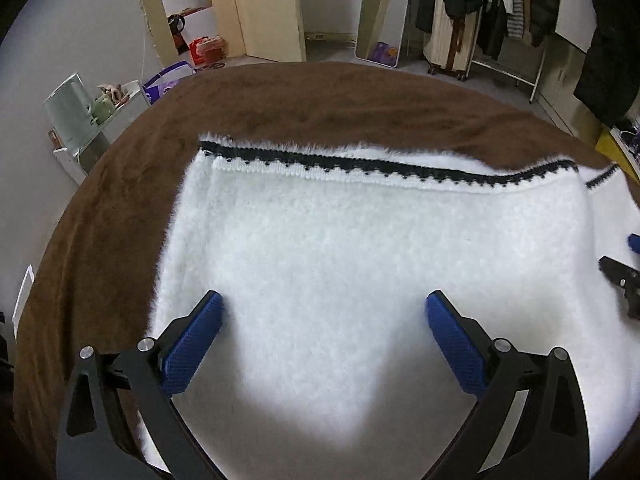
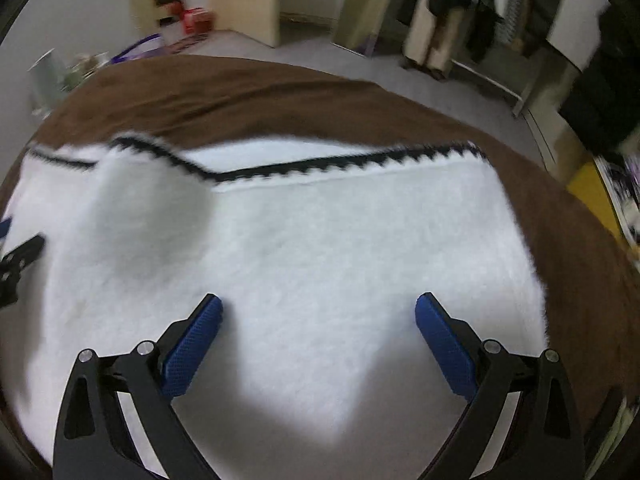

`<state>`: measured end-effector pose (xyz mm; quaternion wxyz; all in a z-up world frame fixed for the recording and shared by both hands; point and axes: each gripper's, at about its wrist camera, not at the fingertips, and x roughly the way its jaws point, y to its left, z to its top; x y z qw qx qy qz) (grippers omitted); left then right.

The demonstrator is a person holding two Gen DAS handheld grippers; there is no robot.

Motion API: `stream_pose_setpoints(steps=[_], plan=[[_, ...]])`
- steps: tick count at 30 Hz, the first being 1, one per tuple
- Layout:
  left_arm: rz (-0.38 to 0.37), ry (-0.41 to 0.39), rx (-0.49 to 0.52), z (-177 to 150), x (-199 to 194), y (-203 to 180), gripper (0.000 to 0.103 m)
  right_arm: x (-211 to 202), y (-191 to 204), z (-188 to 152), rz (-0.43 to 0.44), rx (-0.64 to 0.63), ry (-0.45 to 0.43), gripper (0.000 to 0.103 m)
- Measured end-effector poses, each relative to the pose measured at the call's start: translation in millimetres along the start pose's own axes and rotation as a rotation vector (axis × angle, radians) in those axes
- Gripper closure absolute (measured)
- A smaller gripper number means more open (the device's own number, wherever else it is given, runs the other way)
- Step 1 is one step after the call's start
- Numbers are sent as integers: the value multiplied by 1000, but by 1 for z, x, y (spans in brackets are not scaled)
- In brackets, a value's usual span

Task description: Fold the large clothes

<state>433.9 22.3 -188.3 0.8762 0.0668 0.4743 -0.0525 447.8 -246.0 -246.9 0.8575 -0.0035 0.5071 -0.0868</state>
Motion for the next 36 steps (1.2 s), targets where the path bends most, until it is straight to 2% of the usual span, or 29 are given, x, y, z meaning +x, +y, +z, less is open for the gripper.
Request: stream_pose_setpoints(steps=[2, 6, 10, 24, 28, 30, 32, 36], plan=[[13, -15, -20, 1, 5, 4, 5, 2, -10, -2, -76, 36, -5, 8], [48, -32, -41, 5, 17, 6, 5, 9, -49, -19, -49, 194, 12, 8], [54, -30, -43, 8, 22, 5, 5, 9, -45, -23, -76, 164, -8, 7], [44, 20, -40, 15, 28, 10, 5, 14, -51, -13, -5, 157, 17, 5], [67, 54, -46, 20, 16, 5, 6, -5, -54, -16, 33, 155, -5, 6], [38, 46, -32, 21, 5, -5, 6, -25, -58, -22, 42, 172, -38, 6], [24, 18, 28, 23, -5, -23, 6, -45, -63, -32, 82, 212, -66, 6], [41, -27, 132, 25, -8, -61, 6, -72, -67, -54, 142, 267, -76, 6]])
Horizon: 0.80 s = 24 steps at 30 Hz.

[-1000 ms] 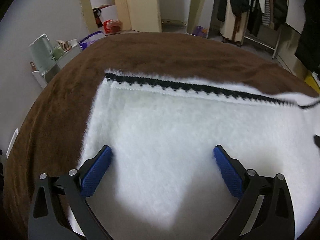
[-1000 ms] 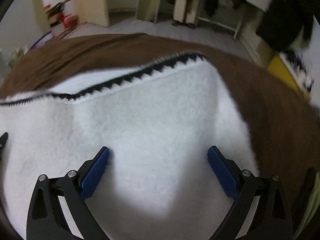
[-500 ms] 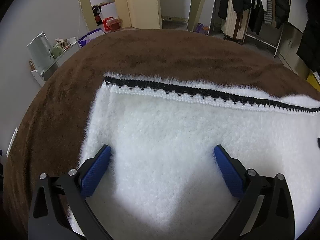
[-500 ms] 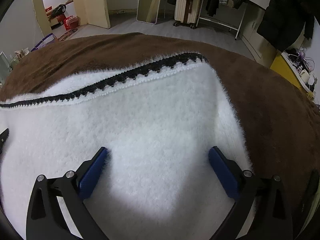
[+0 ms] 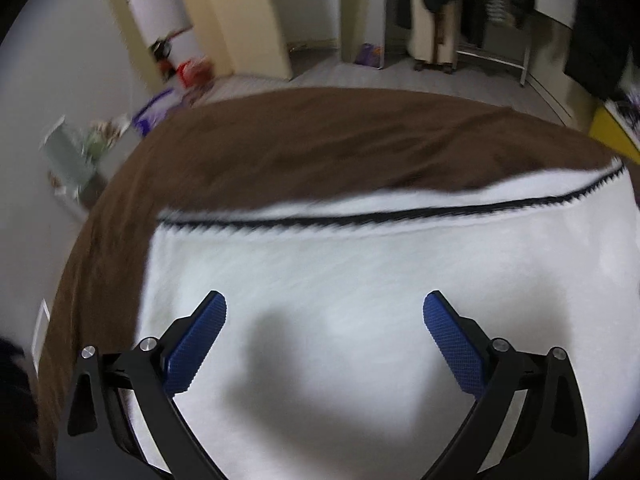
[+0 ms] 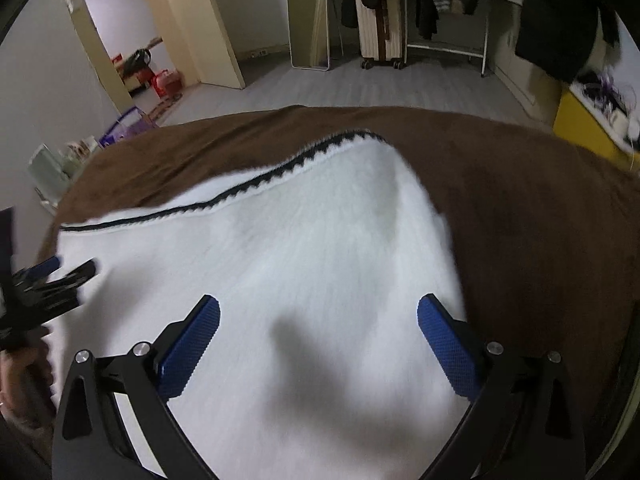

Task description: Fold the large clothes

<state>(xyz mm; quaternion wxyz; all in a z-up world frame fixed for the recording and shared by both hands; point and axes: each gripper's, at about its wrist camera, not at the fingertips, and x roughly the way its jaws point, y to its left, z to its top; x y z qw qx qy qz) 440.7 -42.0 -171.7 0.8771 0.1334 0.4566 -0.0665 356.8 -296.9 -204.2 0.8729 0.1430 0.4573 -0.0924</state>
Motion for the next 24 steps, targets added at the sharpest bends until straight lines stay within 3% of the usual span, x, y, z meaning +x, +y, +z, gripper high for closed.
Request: stream_pose_setpoints(steps=[5, 9, 19, 24], plan=[[-8, 20, 29, -12, 18, -32, 6, -17, -2, -25, -17, -8, 14, 6], [-33, 12, -37, -21, 2, -27, 7, -17, -3, -46, -45, -39, 49, 6], [-20, -45, -17, -95, -52, -47, 7, -30, -8, -73, -36, -59, 72, 6], [-9, -35, -30, -112, -64, -47, 7, -45, -18, -85, -12, -23, 70, 6]])
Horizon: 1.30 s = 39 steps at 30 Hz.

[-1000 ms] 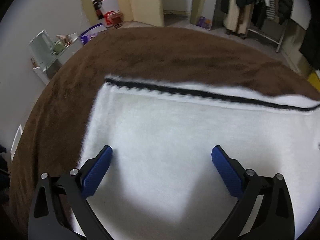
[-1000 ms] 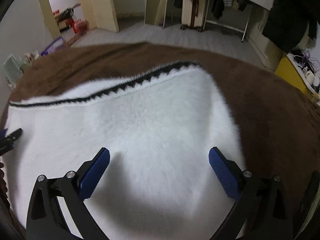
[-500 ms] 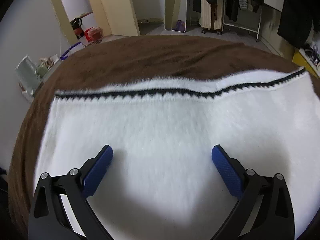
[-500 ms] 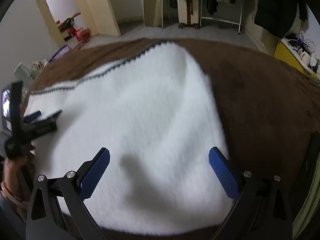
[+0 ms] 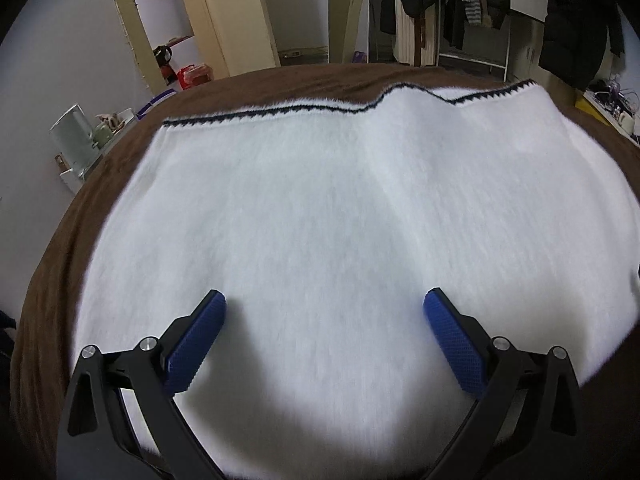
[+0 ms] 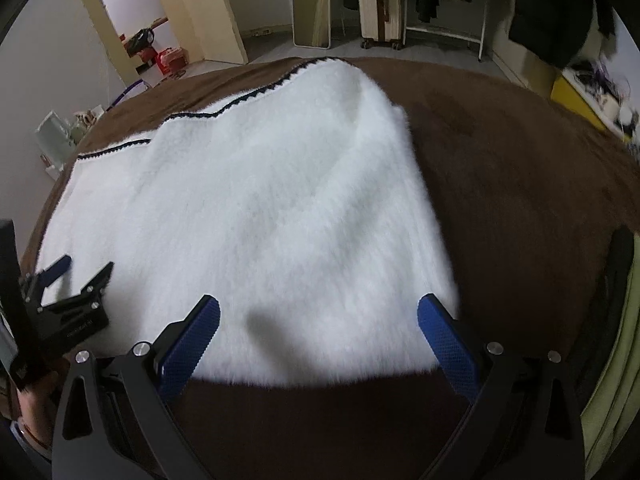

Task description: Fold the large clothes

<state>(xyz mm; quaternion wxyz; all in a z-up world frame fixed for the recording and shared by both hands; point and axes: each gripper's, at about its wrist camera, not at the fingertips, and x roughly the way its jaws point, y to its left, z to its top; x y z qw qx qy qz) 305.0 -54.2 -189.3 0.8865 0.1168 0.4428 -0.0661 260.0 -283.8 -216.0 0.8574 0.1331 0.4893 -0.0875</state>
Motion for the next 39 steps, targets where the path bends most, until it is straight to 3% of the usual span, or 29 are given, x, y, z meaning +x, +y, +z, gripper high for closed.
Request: stream_pose_setpoints(steps=[5, 13, 17, 27, 29, 31, 32, 35, 39], plan=[[2, 17, -18, -10, -9, 2, 7, -14, -30, -26, 76, 140, 29, 6], [19, 3, -12, -29, -19, -4, 7, -24, -78, -58, 211, 355, -23, 6], [1, -3, -26, -32, -14, -3, 7, -13, -93, -56, 316, 476, -61, 6], [2, -20, -37, -36, -14, -2, 6, 32, -112, -44, 453, 746, -94, 8], [2, -22, -41, -36, -14, -2, 7, 38, -112, -44, 550, 794, -107, 21], [1, -24, -44, -36, -14, -2, 6, 46, -114, -48, 570, 846, -100, 52], [-1, -24, -44, -36, -13, -2, 7, 50, -115, -51, 573, 866, -96, 53], [-7, -16, -43, -35, -13, -1, 7, 55, -117, -56, 619, 908, -123, 70], [-11, -1, -42, -33, -13, 0, 7, 39, -111, -53, 596, 863, -167, 78]])
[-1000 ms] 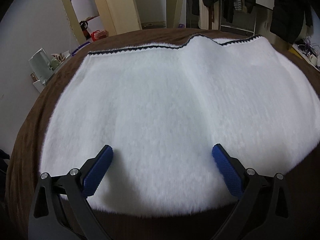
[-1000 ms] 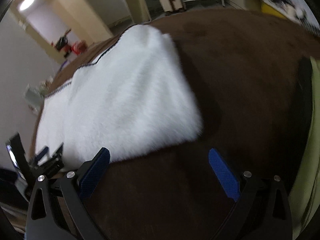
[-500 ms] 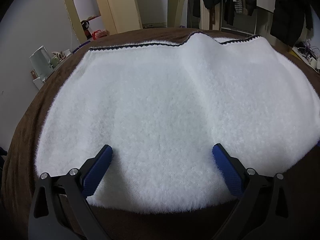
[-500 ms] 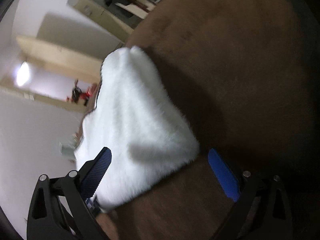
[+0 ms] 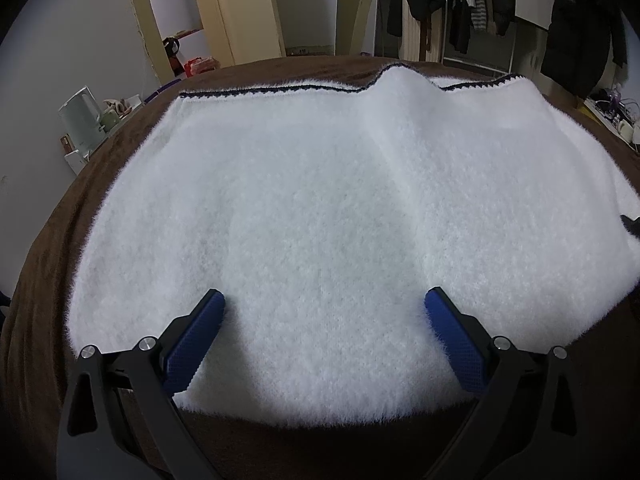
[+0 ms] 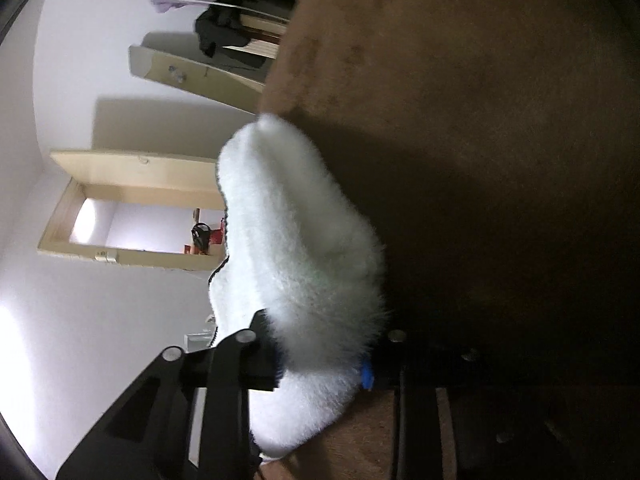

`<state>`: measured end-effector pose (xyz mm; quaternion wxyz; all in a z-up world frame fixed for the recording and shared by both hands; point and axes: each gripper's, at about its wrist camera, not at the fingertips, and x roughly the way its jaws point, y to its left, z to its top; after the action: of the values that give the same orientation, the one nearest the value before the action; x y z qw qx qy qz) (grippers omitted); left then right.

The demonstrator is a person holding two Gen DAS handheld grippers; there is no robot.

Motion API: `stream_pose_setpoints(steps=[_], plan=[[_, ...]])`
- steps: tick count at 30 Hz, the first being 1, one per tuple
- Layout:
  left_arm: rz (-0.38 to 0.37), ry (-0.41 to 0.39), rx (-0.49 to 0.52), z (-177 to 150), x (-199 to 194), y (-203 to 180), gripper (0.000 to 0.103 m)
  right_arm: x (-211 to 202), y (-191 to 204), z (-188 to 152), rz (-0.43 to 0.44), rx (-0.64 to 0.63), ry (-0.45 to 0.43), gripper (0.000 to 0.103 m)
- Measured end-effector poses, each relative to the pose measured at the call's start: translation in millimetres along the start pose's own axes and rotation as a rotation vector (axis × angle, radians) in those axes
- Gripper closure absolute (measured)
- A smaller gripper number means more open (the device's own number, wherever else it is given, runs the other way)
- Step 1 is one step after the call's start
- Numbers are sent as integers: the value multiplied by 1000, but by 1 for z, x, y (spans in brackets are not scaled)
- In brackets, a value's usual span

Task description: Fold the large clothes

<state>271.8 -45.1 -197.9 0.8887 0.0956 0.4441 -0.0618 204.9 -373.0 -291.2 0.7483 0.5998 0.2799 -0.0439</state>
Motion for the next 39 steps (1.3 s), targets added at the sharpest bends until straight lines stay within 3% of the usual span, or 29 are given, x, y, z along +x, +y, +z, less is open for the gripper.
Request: stream_pose_setpoints(steps=[5, 8, 14, 20, 24, 32, 39], plan=[[-8, 21, 9, -1, -3, 2, 7, -14, 43, -3, -17, -172, -4, 82], [2, 11, 19, -7, -5, 1, 7, -23, 75, -10, 27, -246, -6, 84], [8, 9, 9, -12, -5, 3, 7, -24, 154, -45, 3, -493, -8, 84], [11, -10, -8, -15, -5, 4, 7, -4, 230, -99, 40, -716, 80, 84], [5, -15, -18, -17, -5, 6, 7, 22, 257, -130, 61, -800, 161, 84], [-40, 3, 3, -13, -5, 13, 7, 87, 274, -170, 4, -834, 321, 84], [-96, 21, 5, -10, -17, 31, 7, 103, 280, -171, 2, -773, 363, 84]])
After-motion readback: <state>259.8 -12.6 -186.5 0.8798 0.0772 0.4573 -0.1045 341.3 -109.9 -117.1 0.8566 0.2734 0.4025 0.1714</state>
